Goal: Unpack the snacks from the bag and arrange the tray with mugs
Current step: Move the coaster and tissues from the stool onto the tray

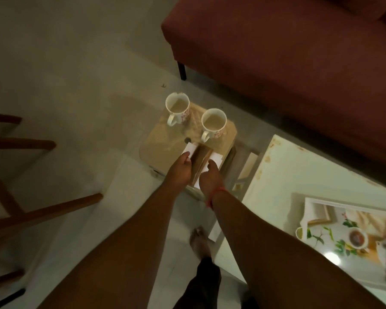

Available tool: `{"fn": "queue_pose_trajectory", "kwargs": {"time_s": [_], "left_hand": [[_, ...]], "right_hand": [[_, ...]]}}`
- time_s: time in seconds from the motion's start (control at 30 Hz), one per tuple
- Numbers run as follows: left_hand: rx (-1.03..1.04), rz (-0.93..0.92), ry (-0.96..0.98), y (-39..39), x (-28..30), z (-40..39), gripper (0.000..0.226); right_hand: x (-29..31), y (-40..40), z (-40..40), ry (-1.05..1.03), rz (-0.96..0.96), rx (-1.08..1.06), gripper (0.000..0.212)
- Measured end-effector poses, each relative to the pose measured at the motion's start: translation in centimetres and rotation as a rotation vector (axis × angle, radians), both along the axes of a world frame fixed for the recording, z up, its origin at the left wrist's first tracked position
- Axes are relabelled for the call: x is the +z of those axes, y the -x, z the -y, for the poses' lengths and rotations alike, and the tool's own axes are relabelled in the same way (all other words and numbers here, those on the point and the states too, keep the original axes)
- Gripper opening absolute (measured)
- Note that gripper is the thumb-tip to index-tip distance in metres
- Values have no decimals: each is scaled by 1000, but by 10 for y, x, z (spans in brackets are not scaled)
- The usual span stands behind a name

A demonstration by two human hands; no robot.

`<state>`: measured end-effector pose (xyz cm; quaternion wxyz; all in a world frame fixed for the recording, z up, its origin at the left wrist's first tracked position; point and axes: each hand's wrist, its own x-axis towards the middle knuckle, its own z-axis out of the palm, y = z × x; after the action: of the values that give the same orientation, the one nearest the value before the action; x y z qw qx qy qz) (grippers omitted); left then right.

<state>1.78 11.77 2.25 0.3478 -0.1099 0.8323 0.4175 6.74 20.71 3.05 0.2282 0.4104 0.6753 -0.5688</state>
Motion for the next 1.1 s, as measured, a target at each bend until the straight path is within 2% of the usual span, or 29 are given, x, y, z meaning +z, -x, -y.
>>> {"fn": "queue_pose_trajectory", "kwargs": {"time_s": [0.1, 0.27, 0.5, 0.67, 0.8, 0.93, 1.1], "left_hand": [[-38, 39, -24, 4, -7, -5, 43], [13, -25, -32, -12, 7, -10, 40], [6, -127, -34, -83, 40, -52, 33], [-50, 6, -143, -158, 39, -121, 27], [-42, 153, -226, -223, 16, -182, 42], [-53, 263, -310, -276, 16, -245, 44], [-26, 355, -305, -319, -1, -301, 45]], "right_hand": [[-7, 4, 10, 64, -51, -48, 47], [13, -7, 10, 115, -134, -150, 33], [41, -75, -28, 124, -220, -215, 18], [44, -159, -91, 2, -175, -303, 25], [32, -224, -154, -87, -106, -359, 27], [12, -283, -215, -130, -69, -378, 31], [-10, -329, -272, -134, -44, -356, 33]]}}
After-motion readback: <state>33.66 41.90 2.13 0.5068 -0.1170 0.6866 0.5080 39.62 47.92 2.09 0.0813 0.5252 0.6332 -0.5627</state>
